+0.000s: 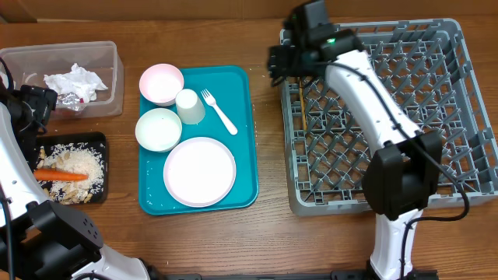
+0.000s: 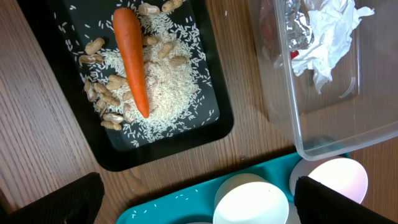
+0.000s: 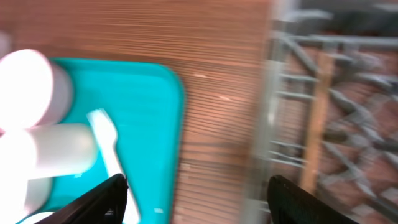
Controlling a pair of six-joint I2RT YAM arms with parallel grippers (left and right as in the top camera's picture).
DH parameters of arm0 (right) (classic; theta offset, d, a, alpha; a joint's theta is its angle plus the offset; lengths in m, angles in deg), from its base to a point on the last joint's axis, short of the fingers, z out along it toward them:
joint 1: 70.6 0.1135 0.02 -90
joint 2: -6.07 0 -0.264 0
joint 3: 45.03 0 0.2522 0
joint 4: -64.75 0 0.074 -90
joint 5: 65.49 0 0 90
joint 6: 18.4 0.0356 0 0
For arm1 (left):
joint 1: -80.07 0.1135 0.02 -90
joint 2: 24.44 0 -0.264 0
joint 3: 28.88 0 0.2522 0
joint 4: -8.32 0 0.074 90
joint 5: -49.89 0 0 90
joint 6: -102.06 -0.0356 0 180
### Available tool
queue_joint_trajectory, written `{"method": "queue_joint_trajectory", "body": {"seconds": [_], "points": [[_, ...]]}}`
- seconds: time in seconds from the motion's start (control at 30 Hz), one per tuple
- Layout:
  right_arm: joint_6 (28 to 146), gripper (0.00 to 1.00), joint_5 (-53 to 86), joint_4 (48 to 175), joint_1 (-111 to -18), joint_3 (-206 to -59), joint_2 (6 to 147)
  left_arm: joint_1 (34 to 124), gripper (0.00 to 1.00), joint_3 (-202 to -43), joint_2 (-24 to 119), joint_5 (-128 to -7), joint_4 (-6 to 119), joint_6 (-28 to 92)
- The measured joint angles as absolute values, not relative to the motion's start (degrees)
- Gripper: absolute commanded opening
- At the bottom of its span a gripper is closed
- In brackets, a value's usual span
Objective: Sort waste into correct bins and load items into the dishwasher rack
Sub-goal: 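Return the right gripper to the tray and grasp the white plastic fork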
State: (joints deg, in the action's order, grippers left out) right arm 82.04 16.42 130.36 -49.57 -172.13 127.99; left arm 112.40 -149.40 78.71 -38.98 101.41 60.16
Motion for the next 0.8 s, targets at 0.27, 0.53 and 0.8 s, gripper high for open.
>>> {"method": "queue_joint_trajectory", "body": {"seconds": [0.27,0.53,0.8], "points": [[81.0,0.78,21.2,127.4,-37.7,-172.4,129.4,112.4,1.00,-149.4,78.7,-39.0,101.4,60.2],[77.3,0.78,23.0,128.3,-33.3,-172.5,138.3,112.4,1.00,-149.4,78.7,-39.0,101.4,60.2],[71.4,0.78,23.4,127.7,-31.4,-172.5,141.1,112.4,1.00,-149.4,78.7,-39.0,101.4,60.2]]}}
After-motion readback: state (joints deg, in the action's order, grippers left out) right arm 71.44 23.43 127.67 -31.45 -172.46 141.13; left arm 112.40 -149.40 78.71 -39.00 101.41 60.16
